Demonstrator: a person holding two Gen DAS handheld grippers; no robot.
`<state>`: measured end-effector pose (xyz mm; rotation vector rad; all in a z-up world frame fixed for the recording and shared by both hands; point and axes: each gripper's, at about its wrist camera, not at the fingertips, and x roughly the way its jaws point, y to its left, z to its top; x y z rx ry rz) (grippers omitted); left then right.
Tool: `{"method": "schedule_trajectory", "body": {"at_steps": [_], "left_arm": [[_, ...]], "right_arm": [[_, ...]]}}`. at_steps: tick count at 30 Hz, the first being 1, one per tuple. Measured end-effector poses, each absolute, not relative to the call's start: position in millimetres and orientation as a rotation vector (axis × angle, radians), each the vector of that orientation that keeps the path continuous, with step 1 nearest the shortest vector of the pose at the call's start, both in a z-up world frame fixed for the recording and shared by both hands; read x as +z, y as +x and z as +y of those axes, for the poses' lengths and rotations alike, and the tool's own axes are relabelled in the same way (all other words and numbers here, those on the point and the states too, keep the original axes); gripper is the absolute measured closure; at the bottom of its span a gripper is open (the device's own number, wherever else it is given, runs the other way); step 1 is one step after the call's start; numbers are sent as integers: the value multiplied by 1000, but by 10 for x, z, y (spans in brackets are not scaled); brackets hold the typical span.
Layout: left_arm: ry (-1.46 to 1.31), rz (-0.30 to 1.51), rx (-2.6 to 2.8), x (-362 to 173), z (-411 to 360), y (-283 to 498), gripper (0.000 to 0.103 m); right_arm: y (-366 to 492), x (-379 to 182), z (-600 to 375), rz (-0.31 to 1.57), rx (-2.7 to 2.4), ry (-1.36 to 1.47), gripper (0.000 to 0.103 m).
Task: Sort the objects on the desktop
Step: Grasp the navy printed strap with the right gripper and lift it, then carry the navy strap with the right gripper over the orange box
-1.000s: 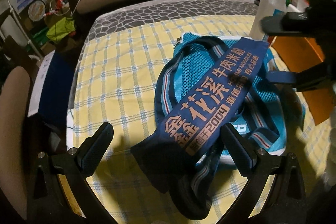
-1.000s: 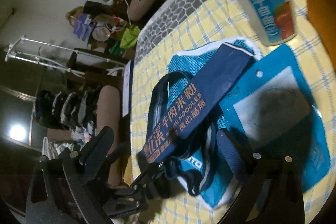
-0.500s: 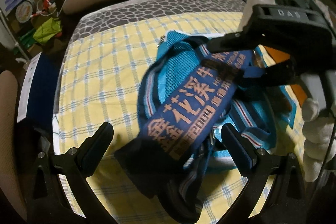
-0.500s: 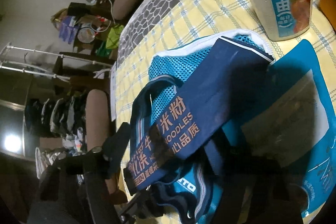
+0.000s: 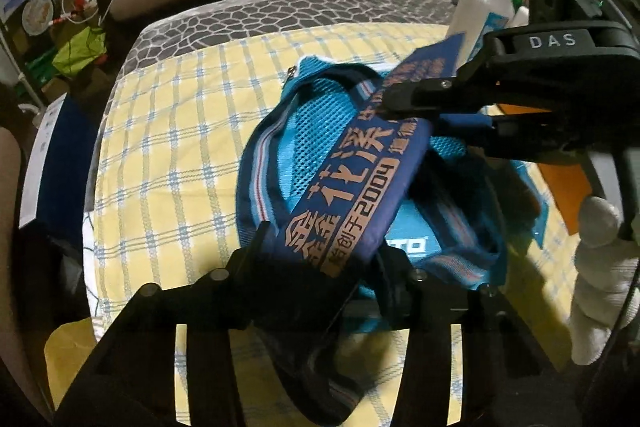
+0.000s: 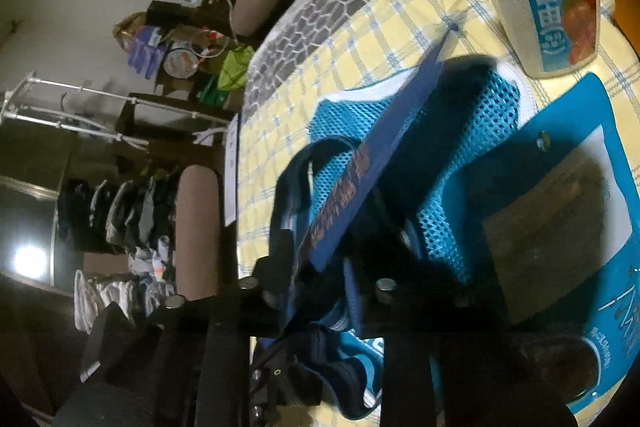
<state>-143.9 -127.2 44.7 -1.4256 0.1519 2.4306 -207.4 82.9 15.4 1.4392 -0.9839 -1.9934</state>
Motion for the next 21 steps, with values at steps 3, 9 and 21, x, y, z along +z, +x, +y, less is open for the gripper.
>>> {"method": "schedule_trajectory", "body": {"at_steps": [3,9,21], "left_arm": [[-1414,139,2424,456,-1263,-1432,67],[-1384,124,2433,542,-1271,-1414,68],[-1200,123,2483,1049,-1257,-1182,69]], "right_arm": [[-2067,198,849,-964,-2015,1408,83],[-2047,179,887,-993,-2014,1399,84],[-1815,722,924,-917,-2051,1248,84]]}}
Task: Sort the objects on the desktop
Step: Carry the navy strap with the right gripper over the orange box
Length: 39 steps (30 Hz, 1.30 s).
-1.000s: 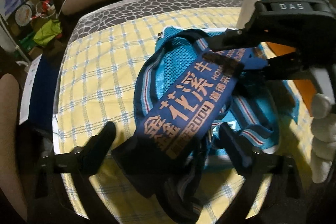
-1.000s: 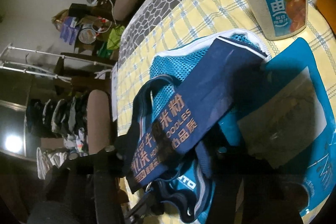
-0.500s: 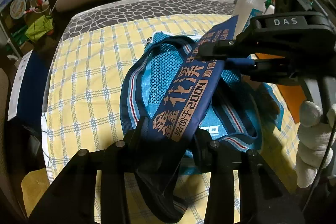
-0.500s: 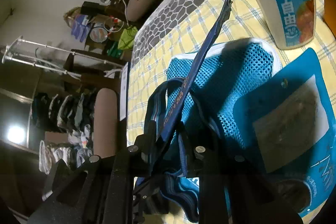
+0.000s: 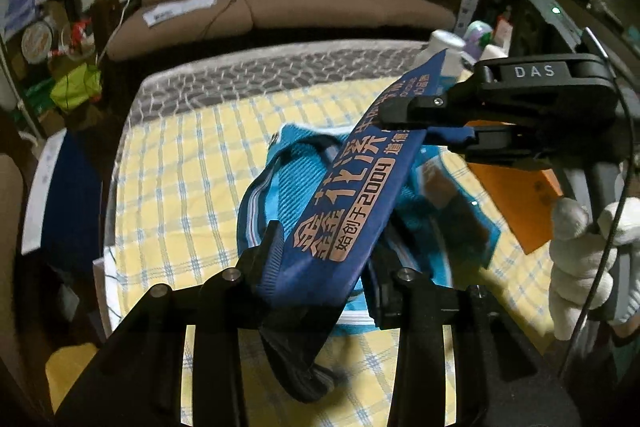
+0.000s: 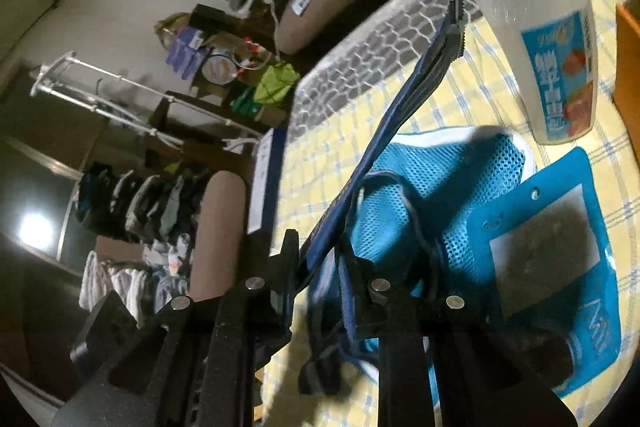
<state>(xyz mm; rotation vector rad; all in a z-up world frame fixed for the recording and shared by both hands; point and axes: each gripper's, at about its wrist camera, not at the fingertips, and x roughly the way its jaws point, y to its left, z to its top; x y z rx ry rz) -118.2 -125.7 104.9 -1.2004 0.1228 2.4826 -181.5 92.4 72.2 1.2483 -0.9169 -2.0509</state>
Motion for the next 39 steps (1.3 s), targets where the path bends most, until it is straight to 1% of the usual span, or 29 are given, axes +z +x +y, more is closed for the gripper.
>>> {"method": "schedule_trajectory", "body": {"at_steps": [3,6,8,10,13,17,25,29,33,39], "left_arm": [[-1148,145,2477,1180,-1118,-1081,69],[-1103,171,2452,1290,-925,-992,73],[-1064,223,2423,1363,-733,-893,74],[-1034,261,2395,1423,-549,-818,78],[-1012,252,2339,1498,-259,-733,80],[-993,299,2273,1549,185,-635,82],[-962,394,2162,1589,1077,-487,85],[-963,454,2114,1512,1493,-491,85],[-1001,497,2055,1330,1792,-531,91],[-1036,521,2033,1213,2013,-573,92]], "right_arm": [[-1704,883,1001,-912,-2065,1212,84],[-1582,1033,1117,-906,-2091,1194,84],[-1480,1152,1233,-903,-2119,1175,84],[-1341,1276,1388,-913,-2150,1135,84],[-1173,1392,1587,-933,-2179,1105,83],[-933,1498,1940,-984,-2223,1068,83],[-548,1513,2747,-1073,-2319,1048,83],[-389,1447,3183,-1140,-2364,1041,83],[-321,1305,3489,-1202,-2375,1054,83],[-318,1080,3694,-1267,-2369,1093,83]]}}
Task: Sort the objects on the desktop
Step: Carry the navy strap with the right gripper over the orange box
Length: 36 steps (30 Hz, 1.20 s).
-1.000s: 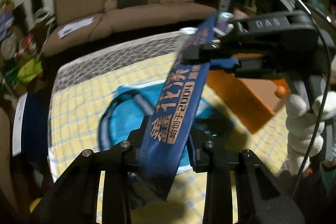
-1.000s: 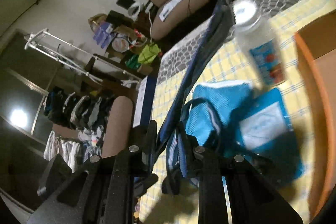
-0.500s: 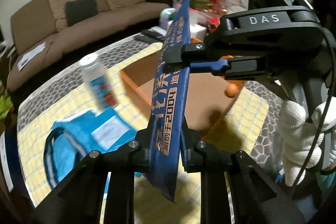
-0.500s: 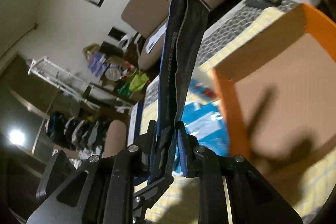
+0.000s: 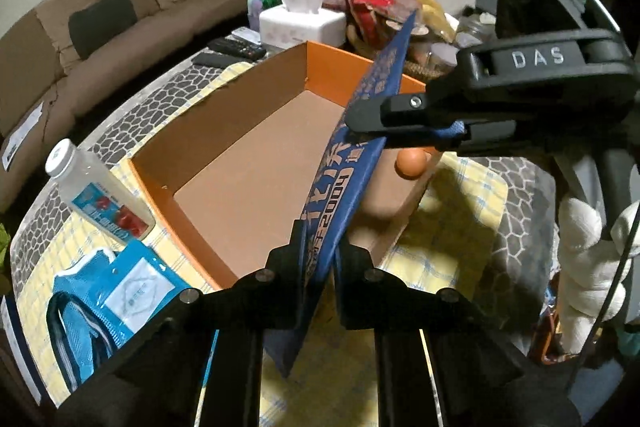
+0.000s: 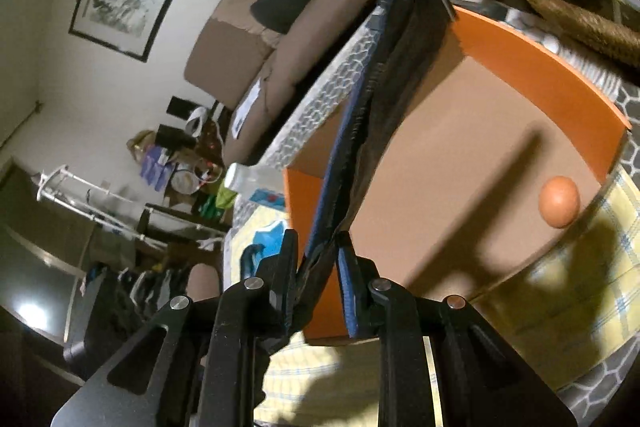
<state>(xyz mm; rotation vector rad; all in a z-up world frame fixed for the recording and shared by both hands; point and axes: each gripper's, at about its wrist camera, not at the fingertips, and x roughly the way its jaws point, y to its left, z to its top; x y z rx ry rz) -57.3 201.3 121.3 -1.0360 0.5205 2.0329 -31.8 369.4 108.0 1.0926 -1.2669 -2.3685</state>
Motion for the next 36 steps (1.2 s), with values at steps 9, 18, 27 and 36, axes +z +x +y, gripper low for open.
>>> {"method": "schedule_trajectory", "body": {"at_steps": [9,18,27,36], "left_arm": [[-1059,669,1990,975,2276,-644,92],[-1106,749,1985,734,2381,-674,90],[-1102,742,1926,755,2360,-581,93],[-1004,885,1906,742,2569,-389,95]], "right_arm": [[-372,897,3827,-1296,-2373,1138,83],[-339,689,3991,-1310,-2385,1206,83],[-214,915,4143,-1293,-2459,1161,77],[-147,1099,4152,-1236,-2505,1142,74]]}}
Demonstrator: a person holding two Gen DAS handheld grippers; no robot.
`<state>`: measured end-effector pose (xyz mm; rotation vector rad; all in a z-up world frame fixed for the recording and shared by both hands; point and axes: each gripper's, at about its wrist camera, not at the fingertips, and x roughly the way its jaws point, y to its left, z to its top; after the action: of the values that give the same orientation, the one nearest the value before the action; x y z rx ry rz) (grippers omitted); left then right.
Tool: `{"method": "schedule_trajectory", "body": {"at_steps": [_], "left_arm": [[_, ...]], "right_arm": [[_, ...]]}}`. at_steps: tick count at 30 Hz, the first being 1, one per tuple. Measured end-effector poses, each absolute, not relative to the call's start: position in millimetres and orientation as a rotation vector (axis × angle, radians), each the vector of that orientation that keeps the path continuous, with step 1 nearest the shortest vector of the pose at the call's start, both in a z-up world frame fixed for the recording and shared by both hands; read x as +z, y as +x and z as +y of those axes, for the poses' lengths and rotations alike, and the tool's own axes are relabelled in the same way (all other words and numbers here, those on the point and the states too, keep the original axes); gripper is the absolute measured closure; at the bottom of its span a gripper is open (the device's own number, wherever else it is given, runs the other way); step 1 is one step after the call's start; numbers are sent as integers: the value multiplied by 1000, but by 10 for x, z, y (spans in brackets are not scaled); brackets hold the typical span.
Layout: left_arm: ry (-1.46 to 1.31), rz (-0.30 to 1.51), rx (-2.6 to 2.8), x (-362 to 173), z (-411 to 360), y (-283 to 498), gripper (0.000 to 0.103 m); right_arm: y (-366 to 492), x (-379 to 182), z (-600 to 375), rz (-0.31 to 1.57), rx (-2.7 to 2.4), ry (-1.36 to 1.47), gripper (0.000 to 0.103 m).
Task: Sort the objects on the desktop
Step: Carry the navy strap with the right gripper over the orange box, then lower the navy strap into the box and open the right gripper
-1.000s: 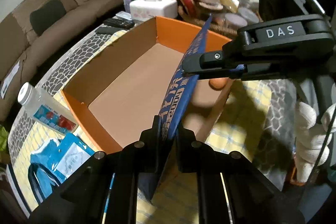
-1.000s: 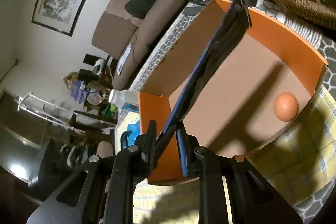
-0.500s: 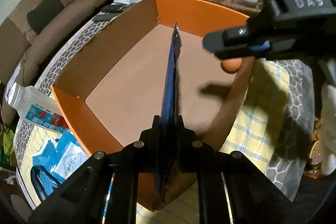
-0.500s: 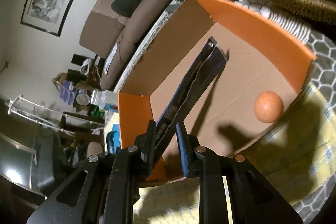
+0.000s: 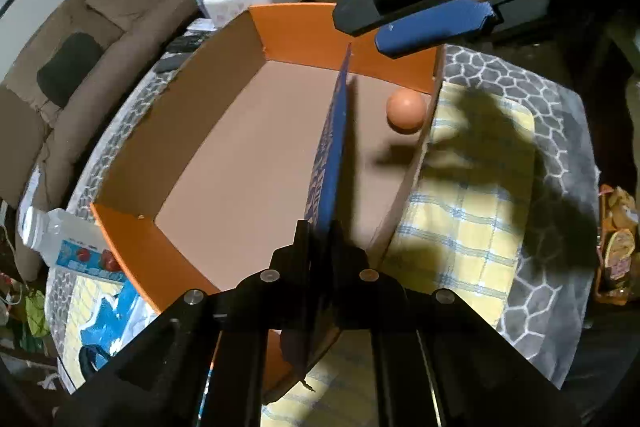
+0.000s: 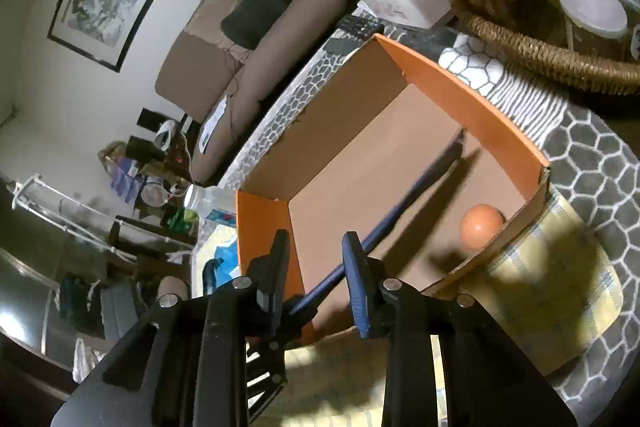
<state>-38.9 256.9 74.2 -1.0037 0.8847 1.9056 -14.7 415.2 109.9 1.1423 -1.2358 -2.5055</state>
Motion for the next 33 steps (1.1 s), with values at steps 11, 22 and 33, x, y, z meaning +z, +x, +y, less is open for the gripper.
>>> {"method": "schedule_trajectory", "body": {"at_steps": [11,22,33], "left_arm": [[-987,825,1761,771,2549,-412,93],[-1021,707,1850,943,2183,-587,51],[-1032,577,1942,1159,1775,-413,25]], "right_arm": [[-86,1055,4269,-1250,-2525,1164,74],[-77,1051,4242,-1259,-2521,1161,68],[-38,1273,3960,-1133,-2642,1141,16]]}}
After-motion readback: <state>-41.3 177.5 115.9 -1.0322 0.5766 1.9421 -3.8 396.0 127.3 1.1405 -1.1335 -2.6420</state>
